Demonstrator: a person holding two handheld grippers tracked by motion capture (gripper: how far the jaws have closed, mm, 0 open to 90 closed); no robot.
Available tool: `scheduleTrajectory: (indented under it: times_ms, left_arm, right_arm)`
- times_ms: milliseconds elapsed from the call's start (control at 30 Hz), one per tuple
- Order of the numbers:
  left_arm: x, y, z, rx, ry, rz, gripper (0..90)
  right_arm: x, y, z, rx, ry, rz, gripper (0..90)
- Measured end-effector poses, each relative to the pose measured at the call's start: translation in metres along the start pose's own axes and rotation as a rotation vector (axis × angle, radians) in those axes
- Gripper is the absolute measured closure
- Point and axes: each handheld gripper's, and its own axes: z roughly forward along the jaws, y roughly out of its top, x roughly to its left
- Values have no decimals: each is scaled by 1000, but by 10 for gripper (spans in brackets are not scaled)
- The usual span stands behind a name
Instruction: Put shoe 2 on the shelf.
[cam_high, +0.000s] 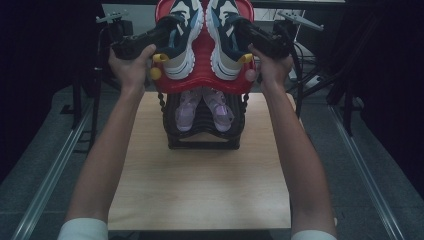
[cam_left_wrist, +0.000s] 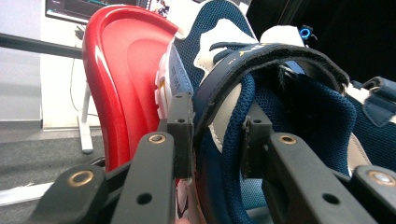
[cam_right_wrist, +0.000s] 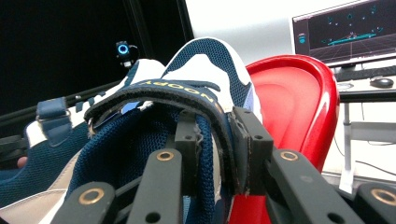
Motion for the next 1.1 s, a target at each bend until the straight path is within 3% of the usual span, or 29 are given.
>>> scheduleTrajectory:
  times_ms: [133, 333, 500, 800, 1100]
  left_arm:
    - [-3, -1, 2, -8, 16, 3, 704]
    - [-8, -5, 6, -12, 19, 18, 652]
    - [-11, -7, 8, -10, 2, 26, 591]
    - [-3, -5, 7, -17, -54, -26, 446]
    - [-2, 3, -7, -38, -88, -33, 398]
  right_arm:
    - [6, 1, 3, 28, -6, -55, 711]
    - [14, 3, 11, 66, -32, -86, 674]
    - [12, 1, 15, 70, 2, -67, 641]
    - [5, -2, 16, 76, 46, -22, 487]
    - [3, 1, 12, 57, 78, -14, 455]
